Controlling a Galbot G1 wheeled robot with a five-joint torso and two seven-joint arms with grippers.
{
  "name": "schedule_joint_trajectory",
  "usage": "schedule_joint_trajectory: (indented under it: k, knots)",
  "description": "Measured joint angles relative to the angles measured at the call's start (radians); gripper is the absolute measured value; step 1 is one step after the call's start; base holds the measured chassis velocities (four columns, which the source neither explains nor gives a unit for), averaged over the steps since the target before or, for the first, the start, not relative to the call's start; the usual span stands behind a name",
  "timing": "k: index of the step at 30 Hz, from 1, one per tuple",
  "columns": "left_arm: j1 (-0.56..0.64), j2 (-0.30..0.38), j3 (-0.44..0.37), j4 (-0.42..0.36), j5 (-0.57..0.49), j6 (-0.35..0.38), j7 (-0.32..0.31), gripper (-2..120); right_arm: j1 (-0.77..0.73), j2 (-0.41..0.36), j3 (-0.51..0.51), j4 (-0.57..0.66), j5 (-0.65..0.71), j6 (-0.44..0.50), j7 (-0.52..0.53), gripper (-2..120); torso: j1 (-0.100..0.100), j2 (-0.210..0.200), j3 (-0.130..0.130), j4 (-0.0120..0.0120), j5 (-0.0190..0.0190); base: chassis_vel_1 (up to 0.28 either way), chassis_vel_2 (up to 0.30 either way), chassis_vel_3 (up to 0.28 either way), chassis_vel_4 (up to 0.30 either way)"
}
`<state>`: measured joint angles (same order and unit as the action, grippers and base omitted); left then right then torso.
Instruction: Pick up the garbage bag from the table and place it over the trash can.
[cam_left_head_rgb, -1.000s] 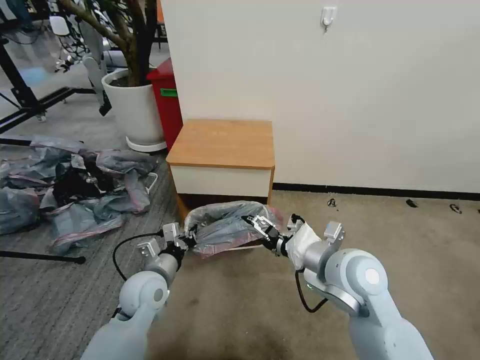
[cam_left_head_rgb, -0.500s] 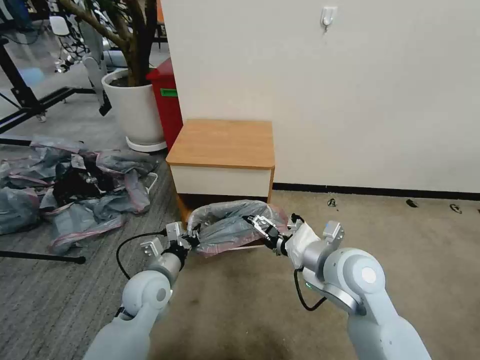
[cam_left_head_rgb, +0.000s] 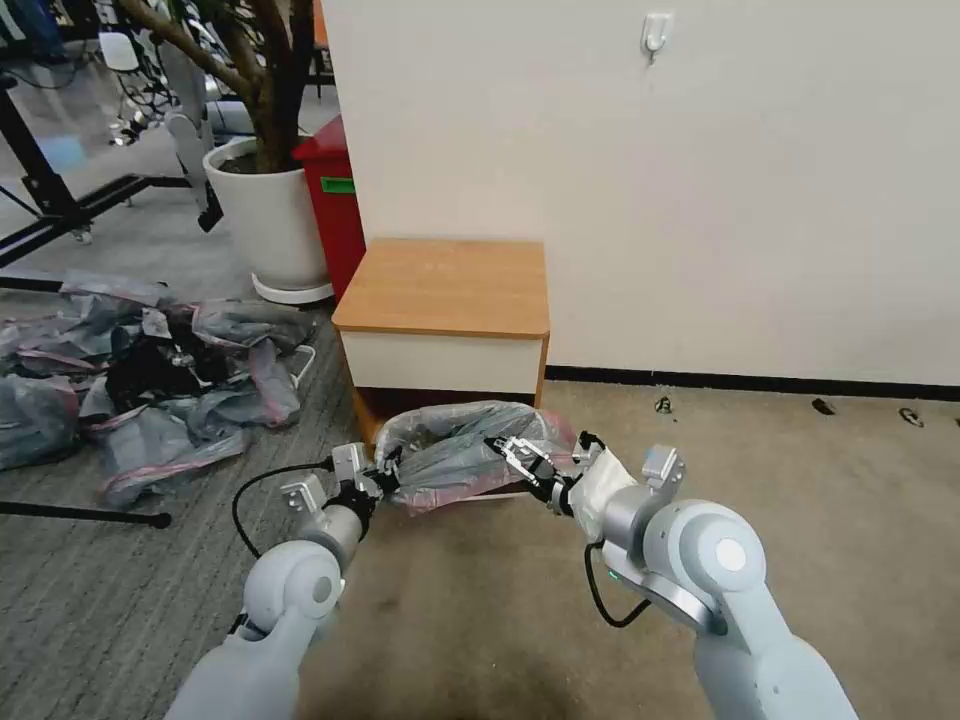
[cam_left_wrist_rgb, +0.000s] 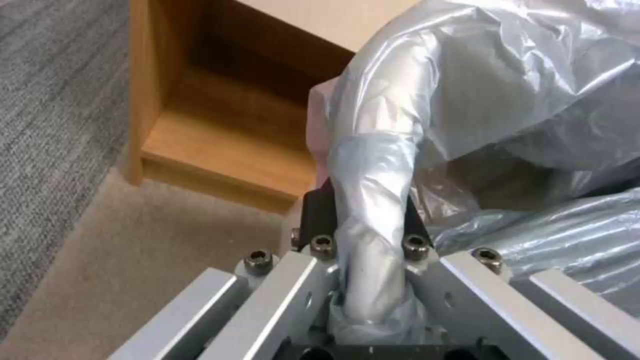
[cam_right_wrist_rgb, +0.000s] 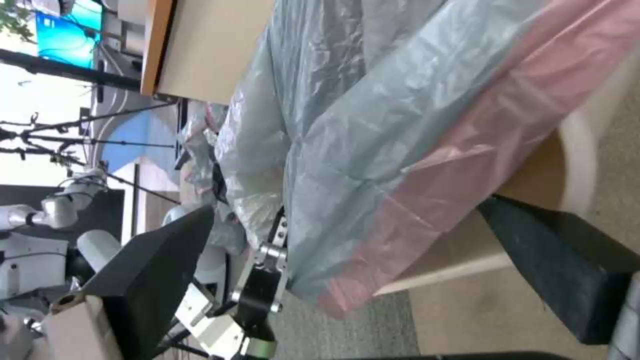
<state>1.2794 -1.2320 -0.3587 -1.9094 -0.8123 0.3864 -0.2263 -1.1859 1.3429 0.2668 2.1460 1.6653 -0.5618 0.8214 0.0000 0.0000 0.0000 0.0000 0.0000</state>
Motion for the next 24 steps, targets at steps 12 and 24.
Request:
schedule_joint_trajectory:
  k: [12,24]
  knots:
    - [0.004,-0.005,0.007,-0.016,-0.018,0.002,-0.018,3,-0.004,0.029,-0.037,-0.034,-0.08,0.061,-0.089,99,0.0,0.0,0.0,0.0,0.0,0.0,0.0,0.0,0.0]
    - [0.009,-0.01,0.007,-0.019,-0.018,0.002,-0.019,3,-0.008,0.033,-0.056,-0.052,-0.142,0.091,-0.14,78,0.0,0.0,0.0,0.0,0.0,0.0,0.0,0.0,0.0]
